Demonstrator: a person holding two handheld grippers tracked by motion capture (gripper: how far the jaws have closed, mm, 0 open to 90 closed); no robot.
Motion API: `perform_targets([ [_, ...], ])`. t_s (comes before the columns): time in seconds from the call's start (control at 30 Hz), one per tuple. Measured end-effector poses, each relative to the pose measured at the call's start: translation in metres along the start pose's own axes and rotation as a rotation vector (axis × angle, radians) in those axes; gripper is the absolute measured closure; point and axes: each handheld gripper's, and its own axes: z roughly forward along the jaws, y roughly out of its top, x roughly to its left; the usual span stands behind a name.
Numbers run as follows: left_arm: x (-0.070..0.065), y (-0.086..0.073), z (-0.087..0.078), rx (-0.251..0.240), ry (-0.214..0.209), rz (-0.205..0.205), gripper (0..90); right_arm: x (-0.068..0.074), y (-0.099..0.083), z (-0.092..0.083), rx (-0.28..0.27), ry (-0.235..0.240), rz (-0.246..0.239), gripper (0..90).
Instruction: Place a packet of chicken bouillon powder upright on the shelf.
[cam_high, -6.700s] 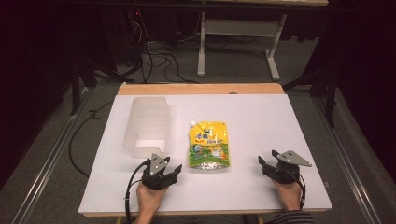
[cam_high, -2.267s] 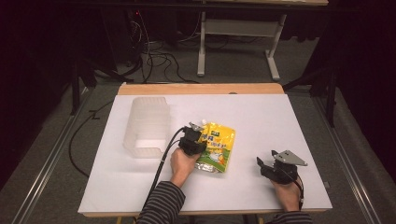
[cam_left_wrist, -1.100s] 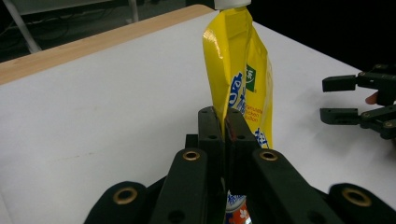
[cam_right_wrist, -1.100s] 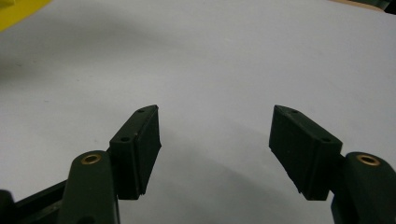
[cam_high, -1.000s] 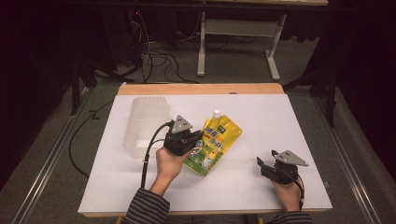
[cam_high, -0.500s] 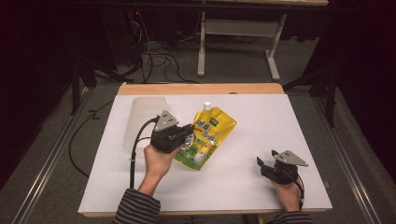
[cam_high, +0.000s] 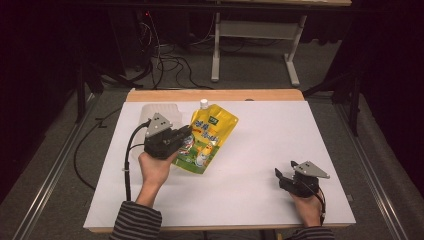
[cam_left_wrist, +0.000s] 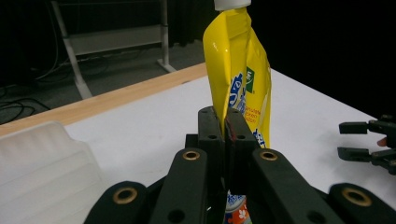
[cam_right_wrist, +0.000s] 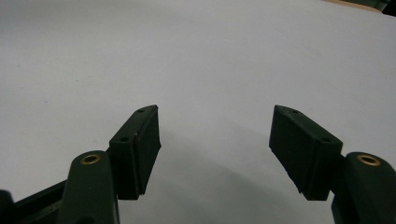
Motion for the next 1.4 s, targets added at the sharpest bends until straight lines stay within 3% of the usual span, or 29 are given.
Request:
perform_targets([
  [0.33,0.013,0.006,-0.014,-0.028,0.051,0.002,87.6,-0.001,0.000,0.000,-0.009,0.004,0.009,34.2],
  [0.53,0.020,0.006,-0.016,-0.010,0.080,0.016,87.7,-0.001,0.000,0.000,-0.007,0.002,0.005,34.4],
  [0.87,0.035,0.005,-0.021,-0.031,0.139,0.004,87.7,-0.001,-0.001,-0.001,-0.019,0.005,0.009,34.5],
  [1.13,0.051,0.004,-0.027,-0.054,0.189,-0.026,87.7,-0.001,-0.001,-0.001,-0.019,-0.001,0.007,34.7],
  [1.4,0.073,0.000,-0.032,-0.066,0.265,-0.062,87.7,-0.001,-0.001,-0.001,-0.019,0.003,0.003,34.7],
])
